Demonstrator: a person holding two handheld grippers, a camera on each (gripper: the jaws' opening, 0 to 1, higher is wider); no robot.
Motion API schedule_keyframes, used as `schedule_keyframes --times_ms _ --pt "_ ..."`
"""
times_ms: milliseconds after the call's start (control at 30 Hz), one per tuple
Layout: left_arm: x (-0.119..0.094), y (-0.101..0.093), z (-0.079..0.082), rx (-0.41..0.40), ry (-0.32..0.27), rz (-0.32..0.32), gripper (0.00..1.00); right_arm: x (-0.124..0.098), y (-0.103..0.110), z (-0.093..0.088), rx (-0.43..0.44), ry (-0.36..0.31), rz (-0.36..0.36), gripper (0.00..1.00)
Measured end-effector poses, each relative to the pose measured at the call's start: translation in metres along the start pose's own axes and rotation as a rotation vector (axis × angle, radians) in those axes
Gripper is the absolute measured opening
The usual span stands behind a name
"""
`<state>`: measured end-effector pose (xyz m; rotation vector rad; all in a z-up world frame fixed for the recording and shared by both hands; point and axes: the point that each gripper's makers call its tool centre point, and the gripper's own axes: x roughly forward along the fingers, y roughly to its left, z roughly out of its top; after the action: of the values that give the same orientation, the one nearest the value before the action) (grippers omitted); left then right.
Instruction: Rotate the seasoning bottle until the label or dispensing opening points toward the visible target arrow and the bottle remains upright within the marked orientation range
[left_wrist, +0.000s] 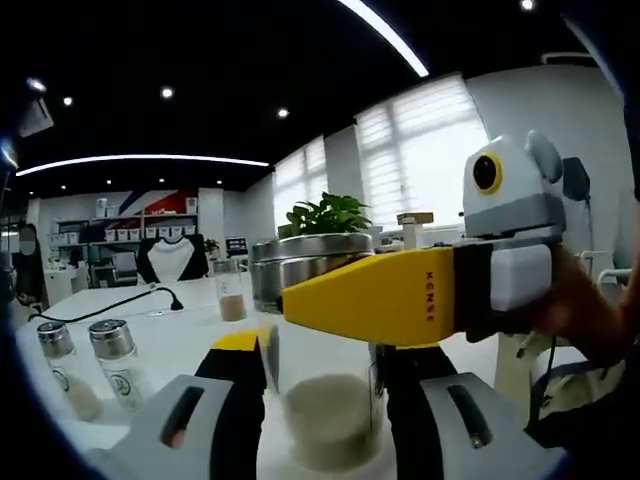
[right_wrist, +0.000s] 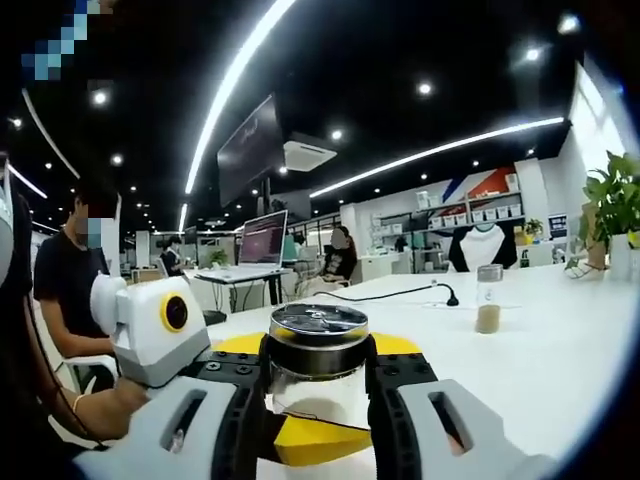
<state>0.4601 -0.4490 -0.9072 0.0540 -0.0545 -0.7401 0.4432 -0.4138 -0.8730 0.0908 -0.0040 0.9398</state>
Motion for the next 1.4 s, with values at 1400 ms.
schedule_keyframes --times_ms 1400 --pt "-0.037 0.046 -0.03 0.007 0.112 0.141 0.67 0.045 -0.04 0.005 -0.058 -0.005 -0.181 0.35"
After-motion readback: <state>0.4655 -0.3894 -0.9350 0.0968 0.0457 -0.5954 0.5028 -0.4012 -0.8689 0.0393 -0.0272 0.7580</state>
